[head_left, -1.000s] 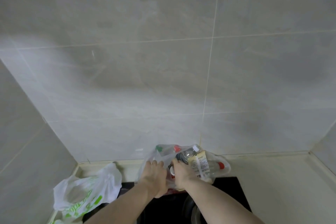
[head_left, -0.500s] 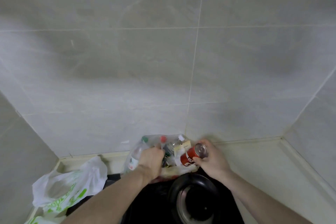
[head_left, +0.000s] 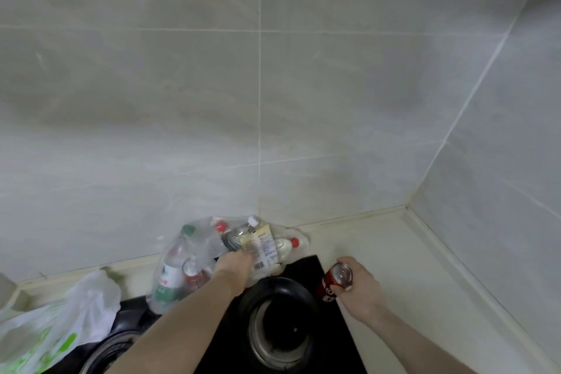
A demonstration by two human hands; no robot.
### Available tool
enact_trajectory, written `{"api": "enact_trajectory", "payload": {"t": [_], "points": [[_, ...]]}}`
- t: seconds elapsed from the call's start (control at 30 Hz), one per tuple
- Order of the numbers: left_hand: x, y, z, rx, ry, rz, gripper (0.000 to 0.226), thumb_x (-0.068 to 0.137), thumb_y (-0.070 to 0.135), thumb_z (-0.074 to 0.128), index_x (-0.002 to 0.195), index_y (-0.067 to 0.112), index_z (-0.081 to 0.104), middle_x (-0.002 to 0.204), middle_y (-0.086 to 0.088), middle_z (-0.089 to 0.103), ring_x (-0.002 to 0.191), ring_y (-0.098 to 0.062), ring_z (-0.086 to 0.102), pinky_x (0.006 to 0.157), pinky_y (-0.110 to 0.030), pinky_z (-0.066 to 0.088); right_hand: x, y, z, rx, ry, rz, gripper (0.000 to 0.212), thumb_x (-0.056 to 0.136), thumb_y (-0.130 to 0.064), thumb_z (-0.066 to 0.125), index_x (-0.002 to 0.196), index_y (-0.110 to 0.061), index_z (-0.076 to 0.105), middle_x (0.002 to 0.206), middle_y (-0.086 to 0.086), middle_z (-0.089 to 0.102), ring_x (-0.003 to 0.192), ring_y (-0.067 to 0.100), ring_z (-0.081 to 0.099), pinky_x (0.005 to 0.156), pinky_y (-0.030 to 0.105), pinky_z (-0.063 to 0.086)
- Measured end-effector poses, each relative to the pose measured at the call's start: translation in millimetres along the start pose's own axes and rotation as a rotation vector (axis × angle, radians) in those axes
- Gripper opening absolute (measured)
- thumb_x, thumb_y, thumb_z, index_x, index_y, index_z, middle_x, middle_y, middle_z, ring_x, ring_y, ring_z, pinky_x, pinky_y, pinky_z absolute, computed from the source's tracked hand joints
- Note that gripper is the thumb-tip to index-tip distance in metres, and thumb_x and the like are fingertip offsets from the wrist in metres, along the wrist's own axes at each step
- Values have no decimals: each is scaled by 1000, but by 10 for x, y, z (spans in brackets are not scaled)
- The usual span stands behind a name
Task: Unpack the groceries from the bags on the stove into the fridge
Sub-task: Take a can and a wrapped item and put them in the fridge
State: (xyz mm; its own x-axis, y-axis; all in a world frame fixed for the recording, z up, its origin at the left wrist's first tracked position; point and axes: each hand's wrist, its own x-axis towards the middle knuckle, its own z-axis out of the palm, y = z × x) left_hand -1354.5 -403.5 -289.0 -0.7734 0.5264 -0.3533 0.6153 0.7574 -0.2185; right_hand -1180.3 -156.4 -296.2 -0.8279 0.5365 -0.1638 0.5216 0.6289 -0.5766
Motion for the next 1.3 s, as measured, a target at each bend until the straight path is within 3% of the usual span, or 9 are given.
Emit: {"api": "enact_trajectory", "payload": {"t": [0.3,0.43,0.53,0.63,0.73,0.87,0.97,1.17,1.3], "points": [[54,-14,212,-40,-114,-167,35,90,11,67,125,13,63,119,-1,69,110,-19,67,87,-29,52,120,144,64,-3,-75,-4,55,81,-23,77,130,-33,56,120,-8,64,107,17,65,86,24,45],[97,12,256,-106,-113,-222,34,91,12,67,125,15,64,120,0,69,112,-18,67,88,-29,55,161,232,123,-8,-106,-20,56,78,-23,77,129,-33,56,119,-10,62,108,17,65,92,27,49],[83,39,229,-156,-72,-256,28,96,13,63,124,16,63,119,2,69,110,-16,68,81,-27,52,180,311,159,-13,-129,-34,55,78,-27,76,127,-38,54,119,-15,61,107,14,64,94,31,52],[62,21,160,-246,28,-310,22,97,11,55,115,19,66,110,3,70,99,-16,68,78,-28,53,205,349,172,-14,-137,-61,54,79,-26,76,126,-38,54,120,-15,59,107,14,63,94,29,51],[-9,-42,3,-393,178,-392,30,89,12,50,104,31,68,93,9,70,81,-15,66,89,-36,54,225,377,164,-8,-147,-88,50,79,-24,77,122,-37,56,117,-13,61,106,15,64,91,28,51],[-324,-15,-224,-578,458,-379,21,95,25,60,110,35,72,114,11,65,74,-14,61,60,-30,47,176,458,90,35,-142,-107,49,74,-21,77,115,-38,56,110,-11,63,100,15,65,90,31,52],[-654,72,-322,-756,637,-352,11,91,28,71,99,36,75,106,14,66,72,-9,63,61,-30,52,75,536,-75,99,-116,-105,52,73,-16,80,114,-38,58,108,-13,66,101,13,66,89,27,50],[-1294,542,-603,-999,684,-273,12,87,26,80,88,37,75,89,20,70,70,-3,64,68,-32,57,-202,649,-607,186,-95,-164,55,68,-24,82,115,-43,61,106,-22,69,96,0,67,89,29,55],[-1463,872,-736,-1110,636,-144,21,88,20,79,85,40,75,88,25,72,79,0,67,71,-23,55,-488,661,-974,233,-80,-196,58,71,-23,85,116,-48,59,109,-29,67,99,-2,66,84,24,55]]}}
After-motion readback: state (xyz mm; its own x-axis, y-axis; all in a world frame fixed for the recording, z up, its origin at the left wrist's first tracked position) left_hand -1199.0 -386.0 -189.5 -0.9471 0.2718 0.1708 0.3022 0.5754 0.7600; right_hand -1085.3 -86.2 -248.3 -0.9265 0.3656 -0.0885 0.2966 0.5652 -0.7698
